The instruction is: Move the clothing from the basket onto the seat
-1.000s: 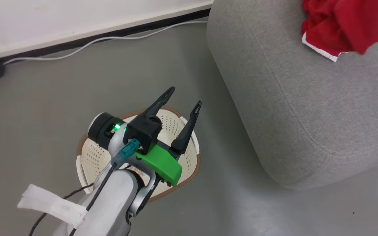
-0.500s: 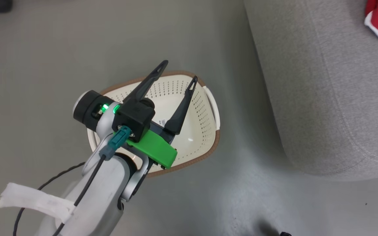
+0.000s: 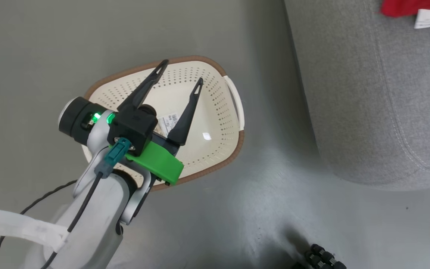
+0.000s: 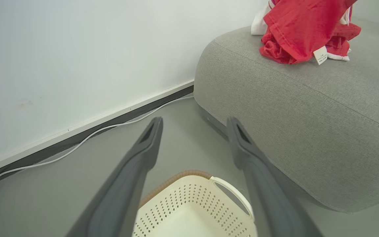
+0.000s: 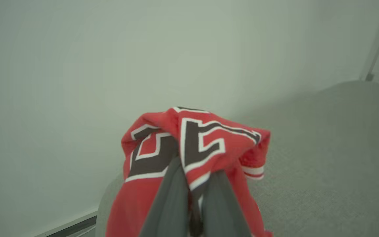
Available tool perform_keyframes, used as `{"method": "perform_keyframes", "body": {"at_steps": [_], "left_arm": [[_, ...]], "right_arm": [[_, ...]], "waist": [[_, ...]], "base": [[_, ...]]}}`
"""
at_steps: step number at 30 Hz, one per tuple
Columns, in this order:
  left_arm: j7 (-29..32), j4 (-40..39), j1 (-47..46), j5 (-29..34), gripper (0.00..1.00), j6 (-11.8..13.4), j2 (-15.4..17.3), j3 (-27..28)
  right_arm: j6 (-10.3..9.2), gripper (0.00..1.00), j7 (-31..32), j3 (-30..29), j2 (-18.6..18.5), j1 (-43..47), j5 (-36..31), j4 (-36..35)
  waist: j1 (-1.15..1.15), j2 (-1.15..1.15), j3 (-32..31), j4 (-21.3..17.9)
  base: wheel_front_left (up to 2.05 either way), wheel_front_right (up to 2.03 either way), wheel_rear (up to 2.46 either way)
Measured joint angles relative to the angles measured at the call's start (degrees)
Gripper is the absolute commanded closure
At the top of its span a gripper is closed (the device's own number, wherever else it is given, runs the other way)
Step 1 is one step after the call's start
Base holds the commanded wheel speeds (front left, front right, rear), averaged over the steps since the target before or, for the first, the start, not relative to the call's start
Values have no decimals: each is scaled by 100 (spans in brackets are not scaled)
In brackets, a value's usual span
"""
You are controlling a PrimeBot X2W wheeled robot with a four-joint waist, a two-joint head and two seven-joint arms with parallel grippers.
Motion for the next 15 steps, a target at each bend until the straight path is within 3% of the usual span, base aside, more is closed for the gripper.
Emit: {"method": "perform_keyframes", "body": {"at_steps": [10,12,13,14,15], "left_arm": [[-16,46,-12,5,0,-5,22,-3],[-34,80,-11,-2,0,-5,27,8],[-43,97,-10,-14,0,-5,30,14],[-66,111,-10,-21,0,-5,31,22],[-86,119,-9,-22,0,-5,30,23]], "right_arm": [[119,99,-48,-157,467,392,62,199],[122,58,-48,-304,568,410,53,63],[164,20,-48,-360,582,418,12,-5],[186,0,-48,-392,581,433,-75,-71],[221,0,-48,-425,581,457,-140,-132]], "waist": [[0,0,93,-275],[0,0,58,-295],[0,0,36,-304],[0,0,12,-314],[0,0,-14,-323]], "base": [[0,0,0],[0,0,0],[0,0,0],[0,0,0],[0,0,0]]}}
